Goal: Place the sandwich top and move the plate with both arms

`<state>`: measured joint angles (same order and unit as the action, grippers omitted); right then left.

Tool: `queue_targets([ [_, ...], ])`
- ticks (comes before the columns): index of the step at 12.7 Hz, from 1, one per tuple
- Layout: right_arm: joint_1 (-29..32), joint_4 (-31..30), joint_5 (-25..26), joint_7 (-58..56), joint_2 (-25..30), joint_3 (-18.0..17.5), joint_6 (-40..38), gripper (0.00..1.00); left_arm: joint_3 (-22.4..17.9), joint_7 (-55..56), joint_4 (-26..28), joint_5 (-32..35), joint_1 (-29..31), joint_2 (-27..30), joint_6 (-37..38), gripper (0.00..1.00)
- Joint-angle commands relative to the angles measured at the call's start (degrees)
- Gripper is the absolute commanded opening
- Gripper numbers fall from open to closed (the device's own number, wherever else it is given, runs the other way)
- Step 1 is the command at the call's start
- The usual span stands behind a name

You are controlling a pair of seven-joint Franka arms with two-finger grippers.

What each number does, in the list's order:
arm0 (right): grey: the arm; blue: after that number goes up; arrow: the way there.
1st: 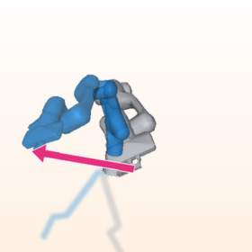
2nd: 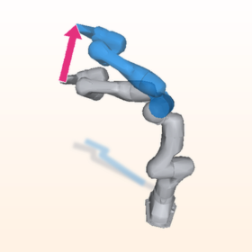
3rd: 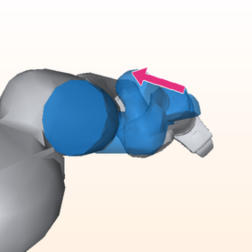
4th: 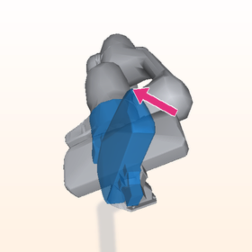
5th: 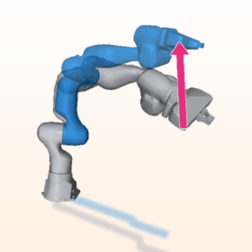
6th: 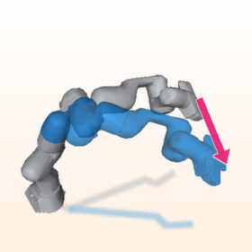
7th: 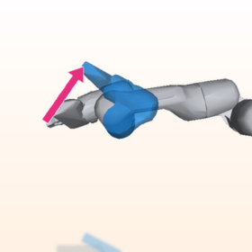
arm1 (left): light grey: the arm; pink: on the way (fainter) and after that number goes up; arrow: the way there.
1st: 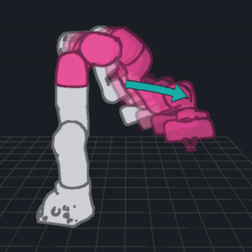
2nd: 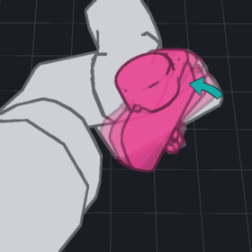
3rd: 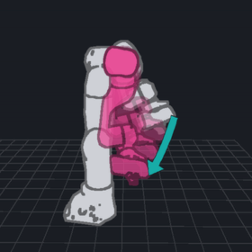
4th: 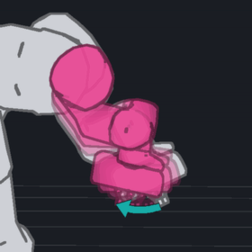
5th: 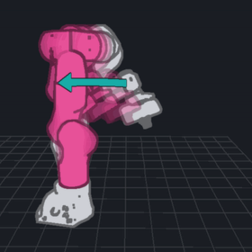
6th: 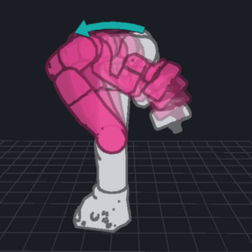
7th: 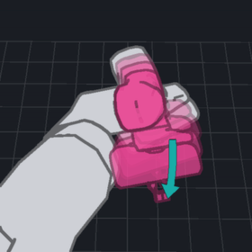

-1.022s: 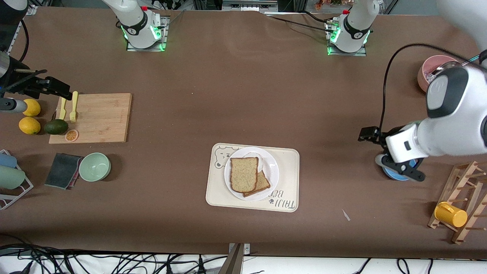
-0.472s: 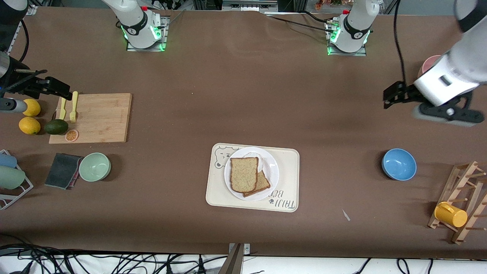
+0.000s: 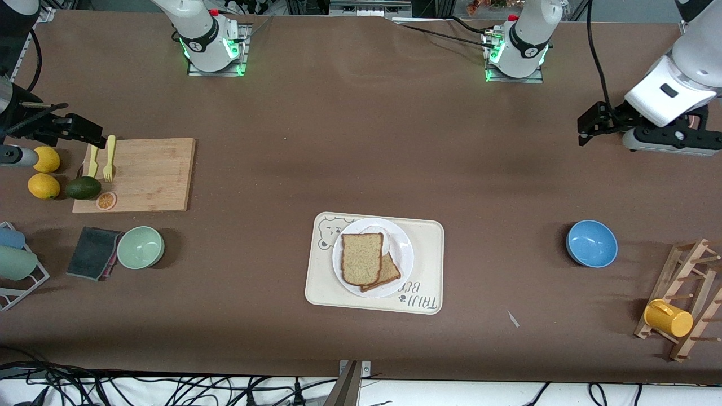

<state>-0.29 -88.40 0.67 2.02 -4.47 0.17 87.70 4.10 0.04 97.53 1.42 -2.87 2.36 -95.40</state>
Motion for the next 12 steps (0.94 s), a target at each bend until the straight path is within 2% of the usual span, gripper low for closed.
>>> queue_targets([
  [1, 0.20, 1.04, 0.39, -0.26, 0.07, -0.08, -0.52, 1.00, -0.23, 0.30, 1.00, -1.33, 0.68, 0.90, -0.66, 1.00],
  [12, 0.20, 1.13, 0.56, -0.52, 0.16, -0.08, -0.61, 1.00, -0.32, 0.22, -0.76, -0.54, 0.68, -0.51, 0.75, 1.00],
])
